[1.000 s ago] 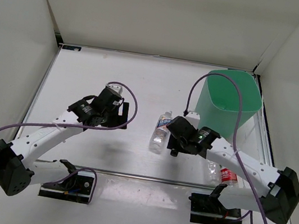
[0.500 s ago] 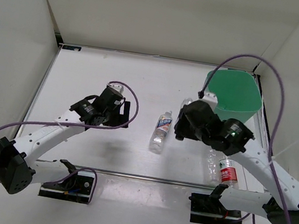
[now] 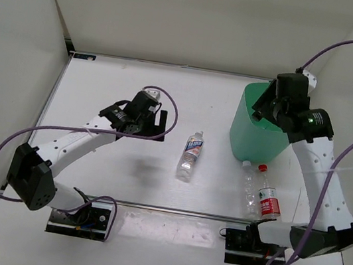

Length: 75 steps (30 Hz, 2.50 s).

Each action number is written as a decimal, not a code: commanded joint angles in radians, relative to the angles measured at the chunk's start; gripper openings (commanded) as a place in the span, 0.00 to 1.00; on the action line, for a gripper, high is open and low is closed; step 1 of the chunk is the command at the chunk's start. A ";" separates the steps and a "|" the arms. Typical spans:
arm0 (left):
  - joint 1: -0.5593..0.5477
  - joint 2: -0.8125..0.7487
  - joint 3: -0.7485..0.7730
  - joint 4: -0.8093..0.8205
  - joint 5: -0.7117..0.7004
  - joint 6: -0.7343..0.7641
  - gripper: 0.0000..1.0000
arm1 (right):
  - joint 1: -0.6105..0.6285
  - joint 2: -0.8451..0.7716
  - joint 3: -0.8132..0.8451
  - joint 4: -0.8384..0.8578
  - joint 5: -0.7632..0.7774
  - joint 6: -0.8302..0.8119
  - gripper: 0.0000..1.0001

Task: Put the plastic bottles in the bin

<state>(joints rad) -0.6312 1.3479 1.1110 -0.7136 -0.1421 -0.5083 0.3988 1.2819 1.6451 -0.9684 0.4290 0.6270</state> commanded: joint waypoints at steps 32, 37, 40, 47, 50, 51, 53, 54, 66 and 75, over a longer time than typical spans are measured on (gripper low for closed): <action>-0.016 0.577 0.394 0.149 0.458 0.037 1.00 | -0.186 -0.095 -0.036 0.036 -0.308 -0.087 1.00; -0.025 0.577 0.394 0.170 0.510 0.019 1.00 | -0.186 -0.115 -0.074 0.036 -0.328 -0.087 1.00; -0.035 0.588 0.394 0.181 0.524 0.008 1.00 | -0.186 -0.115 -0.074 0.027 -0.328 -0.087 1.00; -0.081 0.631 0.414 0.190 0.523 -0.002 1.00 | -0.186 -0.133 -0.074 0.016 -0.314 -0.087 1.00; -0.081 0.642 0.405 0.190 0.478 -0.012 1.00 | -0.186 -0.153 -0.084 0.005 -0.314 -0.087 1.00; -0.081 0.642 0.405 0.190 0.467 -0.030 1.00 | -0.186 -0.153 -0.093 0.005 -0.314 -0.087 1.00; -0.081 0.652 0.405 0.190 0.467 -0.039 1.00 | -0.186 -0.162 -0.093 -0.006 -0.314 -0.096 1.00; -0.081 0.652 0.405 0.190 0.458 -0.051 1.00 | -0.186 -0.173 -0.102 -0.006 -0.305 -0.096 1.00; -0.124 0.662 0.405 0.181 0.449 -0.052 0.74 | -0.186 -0.254 -0.186 -0.015 -0.263 -0.076 1.00; -0.124 0.522 0.579 0.080 0.231 -0.042 0.64 | -0.195 -0.286 -0.168 -0.015 -0.230 -0.055 1.00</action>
<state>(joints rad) -0.7498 2.0102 1.5642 -0.6125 0.2008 -0.5602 0.2096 1.0355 1.4620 -0.9951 0.1635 0.5655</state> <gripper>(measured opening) 0.713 0.998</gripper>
